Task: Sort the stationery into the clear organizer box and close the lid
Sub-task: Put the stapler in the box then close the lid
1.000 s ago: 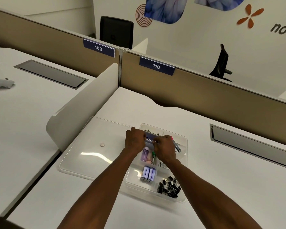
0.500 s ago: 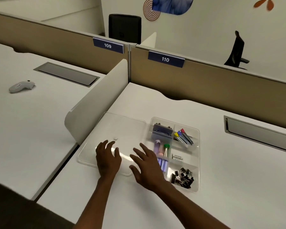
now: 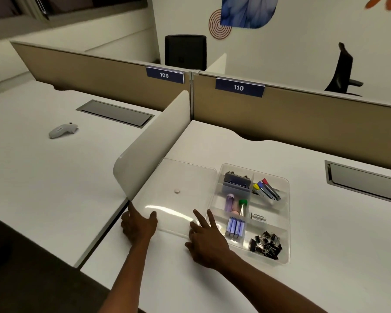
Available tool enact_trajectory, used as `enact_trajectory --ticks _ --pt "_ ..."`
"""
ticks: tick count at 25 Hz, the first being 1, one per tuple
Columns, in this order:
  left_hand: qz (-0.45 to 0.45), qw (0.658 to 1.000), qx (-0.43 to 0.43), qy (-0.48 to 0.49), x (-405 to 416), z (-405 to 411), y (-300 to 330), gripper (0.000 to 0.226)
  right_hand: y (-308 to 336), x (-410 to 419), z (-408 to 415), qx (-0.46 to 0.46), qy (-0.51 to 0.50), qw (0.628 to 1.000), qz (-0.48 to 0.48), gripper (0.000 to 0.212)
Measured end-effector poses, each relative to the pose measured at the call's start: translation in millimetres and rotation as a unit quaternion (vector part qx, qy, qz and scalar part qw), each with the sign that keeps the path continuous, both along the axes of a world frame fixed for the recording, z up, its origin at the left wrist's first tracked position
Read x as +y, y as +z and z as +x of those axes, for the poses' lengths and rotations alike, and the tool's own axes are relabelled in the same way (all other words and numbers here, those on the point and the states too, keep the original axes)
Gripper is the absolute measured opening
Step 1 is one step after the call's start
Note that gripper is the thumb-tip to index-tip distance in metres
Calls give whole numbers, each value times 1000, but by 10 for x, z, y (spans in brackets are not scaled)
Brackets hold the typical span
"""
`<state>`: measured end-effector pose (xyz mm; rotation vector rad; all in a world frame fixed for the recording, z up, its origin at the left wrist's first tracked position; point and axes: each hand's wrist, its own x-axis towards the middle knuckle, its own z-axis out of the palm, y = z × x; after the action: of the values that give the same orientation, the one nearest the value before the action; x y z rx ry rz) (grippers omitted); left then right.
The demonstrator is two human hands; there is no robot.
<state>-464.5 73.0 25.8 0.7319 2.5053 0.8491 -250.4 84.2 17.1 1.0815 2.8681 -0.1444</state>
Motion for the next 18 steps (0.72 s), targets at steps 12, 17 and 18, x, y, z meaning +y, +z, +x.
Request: enact_trajectory --ticks 12,17,18 --pt "257 918 -262 -148 164 279 999 38 727 153 59 440 -259 805 -303 75" --pt "315 883 -80 -338 116 993 1277 42 1337 333 280 573 -278 655 -407 66" --pt "328 866 -58 -372 115 1103 1289 41 1387 344 366 580 -285 646 -405 59"
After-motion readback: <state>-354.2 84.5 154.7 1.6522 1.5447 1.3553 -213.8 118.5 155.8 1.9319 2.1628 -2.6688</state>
